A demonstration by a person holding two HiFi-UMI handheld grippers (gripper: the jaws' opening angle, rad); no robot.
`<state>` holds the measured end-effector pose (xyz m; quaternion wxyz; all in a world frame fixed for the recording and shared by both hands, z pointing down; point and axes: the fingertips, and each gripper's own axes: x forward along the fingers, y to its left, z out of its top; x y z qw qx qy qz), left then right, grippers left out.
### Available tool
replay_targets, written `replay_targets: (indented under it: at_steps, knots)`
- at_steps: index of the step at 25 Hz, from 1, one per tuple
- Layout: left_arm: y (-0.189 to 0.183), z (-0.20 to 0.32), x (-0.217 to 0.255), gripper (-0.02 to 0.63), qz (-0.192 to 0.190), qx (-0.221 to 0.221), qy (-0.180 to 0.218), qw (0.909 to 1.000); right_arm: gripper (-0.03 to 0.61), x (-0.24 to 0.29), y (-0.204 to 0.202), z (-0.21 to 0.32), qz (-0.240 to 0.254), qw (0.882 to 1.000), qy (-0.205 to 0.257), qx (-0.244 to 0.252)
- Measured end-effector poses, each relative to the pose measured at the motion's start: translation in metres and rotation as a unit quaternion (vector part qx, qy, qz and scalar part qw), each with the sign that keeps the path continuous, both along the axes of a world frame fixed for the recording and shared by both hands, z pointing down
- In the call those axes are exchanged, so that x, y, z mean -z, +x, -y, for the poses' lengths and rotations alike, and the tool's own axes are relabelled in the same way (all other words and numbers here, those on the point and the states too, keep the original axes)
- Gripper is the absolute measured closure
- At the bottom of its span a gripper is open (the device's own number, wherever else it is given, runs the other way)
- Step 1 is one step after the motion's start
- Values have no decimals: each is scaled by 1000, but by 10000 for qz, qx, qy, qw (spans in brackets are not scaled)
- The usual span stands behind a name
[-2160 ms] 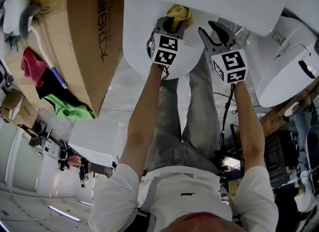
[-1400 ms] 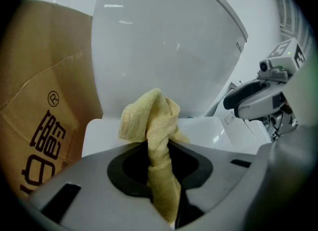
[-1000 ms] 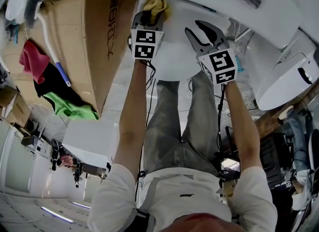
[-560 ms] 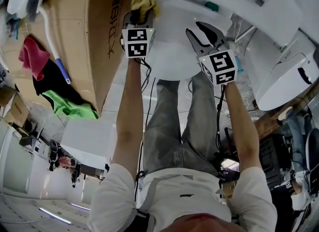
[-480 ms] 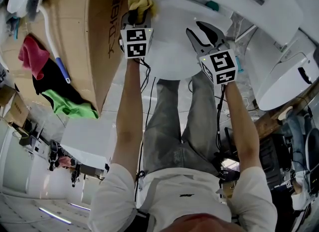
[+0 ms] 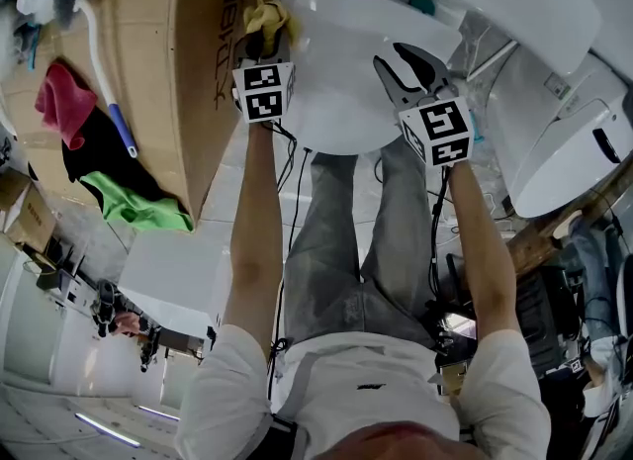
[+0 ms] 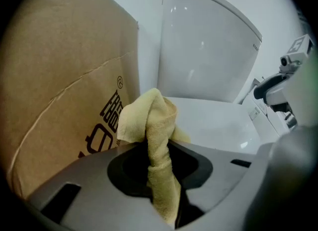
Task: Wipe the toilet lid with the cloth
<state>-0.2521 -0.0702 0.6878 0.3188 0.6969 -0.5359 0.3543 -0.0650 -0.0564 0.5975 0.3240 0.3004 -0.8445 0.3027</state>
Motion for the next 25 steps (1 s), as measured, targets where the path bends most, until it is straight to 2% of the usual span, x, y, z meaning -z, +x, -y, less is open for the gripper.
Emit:
replay_targets:
  at_steps: [8,25]
  knots:
    - [7,-10,-3,509,-216,203,30,9996,411,0,3,-13,-44,9999,32,-150]
    - [60,-39,0,509,-386,-358,44,9986,411,3,22,-43,-167,9985,70,-515]
